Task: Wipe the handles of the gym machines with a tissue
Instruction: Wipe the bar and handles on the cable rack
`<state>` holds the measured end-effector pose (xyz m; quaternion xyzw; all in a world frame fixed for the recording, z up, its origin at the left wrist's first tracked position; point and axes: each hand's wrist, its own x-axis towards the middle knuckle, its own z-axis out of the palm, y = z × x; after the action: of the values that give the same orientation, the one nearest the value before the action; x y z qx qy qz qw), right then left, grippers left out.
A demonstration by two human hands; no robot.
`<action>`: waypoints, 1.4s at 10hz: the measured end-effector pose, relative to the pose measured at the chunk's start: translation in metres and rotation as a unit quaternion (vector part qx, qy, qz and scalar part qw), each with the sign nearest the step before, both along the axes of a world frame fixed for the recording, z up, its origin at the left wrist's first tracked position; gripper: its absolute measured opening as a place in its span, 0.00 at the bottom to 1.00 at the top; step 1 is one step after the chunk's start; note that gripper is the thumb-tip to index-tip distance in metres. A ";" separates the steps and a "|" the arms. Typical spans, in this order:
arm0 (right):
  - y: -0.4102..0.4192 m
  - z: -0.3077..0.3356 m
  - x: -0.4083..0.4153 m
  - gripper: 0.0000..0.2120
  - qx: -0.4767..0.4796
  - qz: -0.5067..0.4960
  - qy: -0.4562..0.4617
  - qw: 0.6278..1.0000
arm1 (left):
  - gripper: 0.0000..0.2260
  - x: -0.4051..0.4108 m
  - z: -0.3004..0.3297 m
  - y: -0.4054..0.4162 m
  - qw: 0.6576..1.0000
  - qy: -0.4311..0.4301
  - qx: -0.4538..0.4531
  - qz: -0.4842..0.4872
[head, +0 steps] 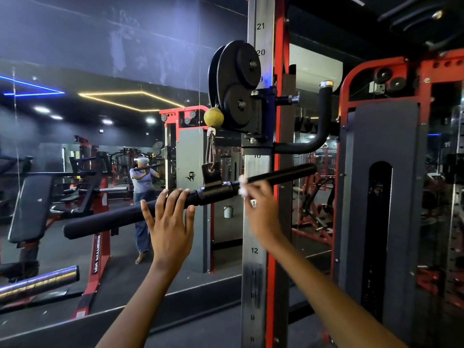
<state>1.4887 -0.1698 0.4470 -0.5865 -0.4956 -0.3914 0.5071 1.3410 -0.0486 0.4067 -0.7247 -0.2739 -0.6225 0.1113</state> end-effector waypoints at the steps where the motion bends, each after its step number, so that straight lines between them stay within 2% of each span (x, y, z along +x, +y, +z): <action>1: 0.005 -0.002 0.006 0.12 -0.065 0.011 -0.108 0.992 | 0.20 -0.004 0.001 0.002 1.000 0.000 0.004 0.006; 2: -0.014 0.018 0.054 0.11 -0.001 -0.056 0.063 0.996 | 0.20 -0.013 0.006 0.006 1.000 0.004 0.011 0.015; 3: -0.025 0.024 0.076 0.10 0.053 -0.120 0.164 0.978 | 0.20 -0.016 0.009 0.010 1.000 0.007 0.012 0.016; 4: 0.001 0.022 0.034 0.10 0.014 -0.048 0.124 0.991 | 0.19 -0.015 0.009 0.014 1.000 0.015 0.012 0.015; 5: 0.024 0.008 -0.006 0.11 -0.054 0.010 -0.013 0.998 | 0.20 -0.013 0.009 0.016 1.000 0.016 0.010 0.014; 6: 0.025 0.009 0.003 0.12 -0.076 -0.002 -0.082 0.994 | 0.20 -0.015 0.006 0.021 1.000 0.017 0.009 0.012; 7: 0.006 0.022 0.030 0.11 -0.020 -0.015 0.042 0.999 | 0.21 -0.016 0.007 0.024 1.000 0.018 0.007 0.015; 8: 0.003 0.031 0.039 0.10 -0.003 -0.050 0.145 0.988 | 0.22 -0.009 0.018 0.023 0.999 0.000 -0.027 0.038; 9: 0.017 0.030 0.007 0.11 -0.073 -0.025 0.038 0.996 | 0.22 -0.003 0.027 0.024 0.997 -0.022 -0.048 0.060; 10: 0.021 0.022 -0.002 0.11 -0.134 -0.025 -0.122 0.983 | 0.19 -0.004 0.028 0.034 0.996 -0.014 -0.036 0.078; 11: 0.006 0.030 0.027 0.10 -0.101 -0.054 -0.003 0.993 | 0.18 -0.009 0.026 0.040 0.996 -0.006 -0.015 0.084; 12: -0.003 0.029 0.040 0.10 -0.006 -0.063 0.195 0.979 | 0.18 -0.009 0.025 0.039 0.997 -0.003 -0.008 0.071; 13: 0.017 0.026 0.004 0.11 -0.055 -0.049 0.163 0.984 | 0.18 -0.006 0.023 0.038 0.998 -0.009 -0.011 0.059; 14: 0.052 0.004 -0.044 0.11 -0.124 0.051 0.023 0.991 | 0.18 -0.007 0.021 0.041 0.999 -0.013 -0.010 0.043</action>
<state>1.4446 -0.1180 0.4506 -0.6280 -0.5578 -0.2865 0.4609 1.3345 -0.0075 0.4280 -0.7048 -0.3129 -0.6239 0.1272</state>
